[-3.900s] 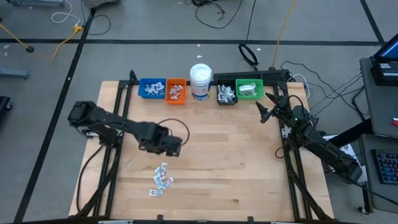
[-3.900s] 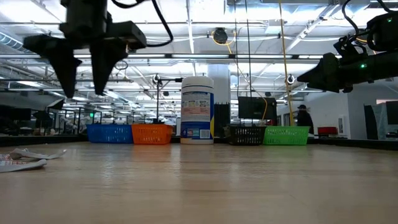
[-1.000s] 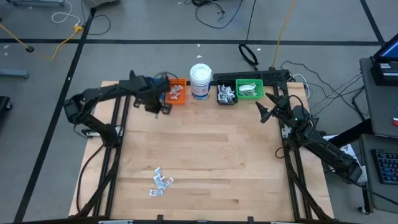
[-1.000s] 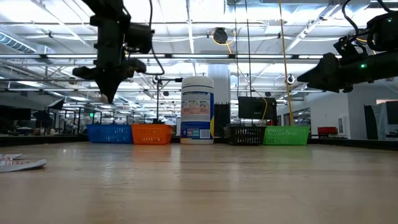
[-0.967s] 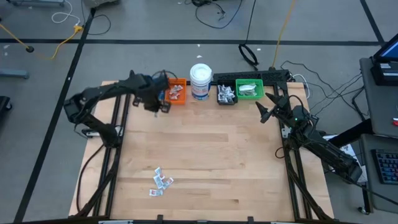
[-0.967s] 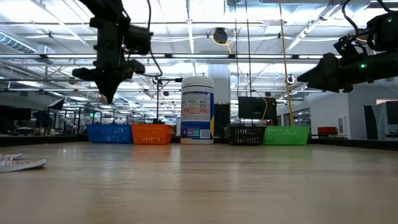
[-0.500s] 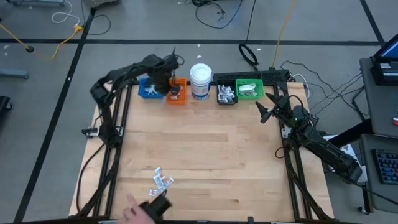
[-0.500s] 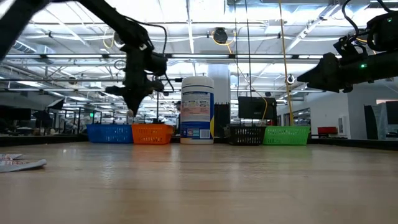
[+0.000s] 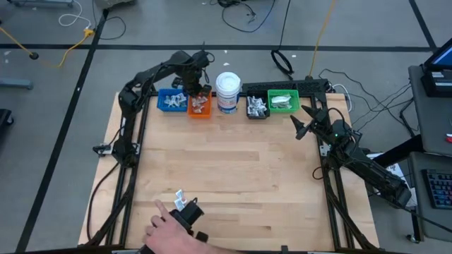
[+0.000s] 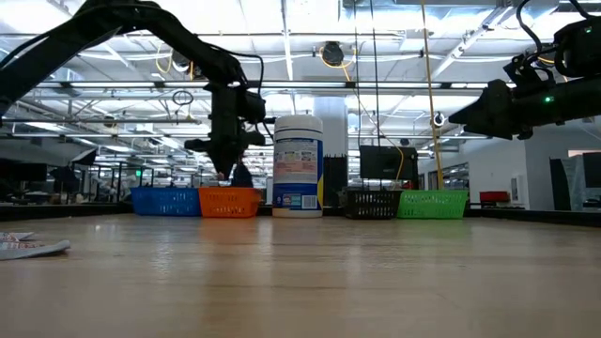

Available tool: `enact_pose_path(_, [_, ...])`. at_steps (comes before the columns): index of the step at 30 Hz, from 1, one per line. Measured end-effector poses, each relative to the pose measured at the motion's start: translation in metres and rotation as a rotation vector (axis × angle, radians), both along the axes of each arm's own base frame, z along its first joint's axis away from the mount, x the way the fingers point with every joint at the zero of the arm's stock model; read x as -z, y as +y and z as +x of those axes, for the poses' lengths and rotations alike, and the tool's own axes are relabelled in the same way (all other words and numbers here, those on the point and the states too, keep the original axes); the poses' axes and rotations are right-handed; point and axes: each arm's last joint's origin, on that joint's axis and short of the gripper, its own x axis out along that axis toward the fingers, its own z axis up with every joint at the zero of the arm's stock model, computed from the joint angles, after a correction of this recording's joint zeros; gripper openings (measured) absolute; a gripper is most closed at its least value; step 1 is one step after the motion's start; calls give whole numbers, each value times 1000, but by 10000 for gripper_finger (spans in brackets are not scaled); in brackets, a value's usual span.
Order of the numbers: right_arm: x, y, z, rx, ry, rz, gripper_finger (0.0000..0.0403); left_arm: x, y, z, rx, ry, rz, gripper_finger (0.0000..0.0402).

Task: Pick & Place First Aid Supplies
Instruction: Put the ointment pack into the orange bin

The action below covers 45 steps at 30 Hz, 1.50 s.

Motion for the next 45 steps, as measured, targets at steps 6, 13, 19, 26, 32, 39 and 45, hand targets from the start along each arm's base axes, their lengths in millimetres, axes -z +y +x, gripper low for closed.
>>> enact_pose_path(6, [0, 0, 0, 0, 0, 0, 352, 0, 1, -3, -9, 14, -7, 157])
enact_pose_path(13, [0, 0, 0, 0, 0, 0, 352, -2, -10, -8, -58, 89, -85, 235])
enact_pose_path(19, [0, 0, 0, 0, 0, 0, 352, -11, -43, -7, -78, 152, -68, 245])
enact_pose_path(26, [0, 0, 0, 0, 0, 0, 352, -14, -108, -10, -74, 124, -25, 246])
enact_pose_path(32, [0, 0, 0, 0, 0, 0, 352, -10, -183, -19, -57, 107, -19, 246])
enact_pose_path(39, [0, 0, 0, 0, 0, 0, 352, -1, -269, -30, -56, 112, -71, 246])
enact_pose_path(45, [0, 0, 0, 0, 0, 0, 352, 13, -330, -38, -76, 115, -130, 246])
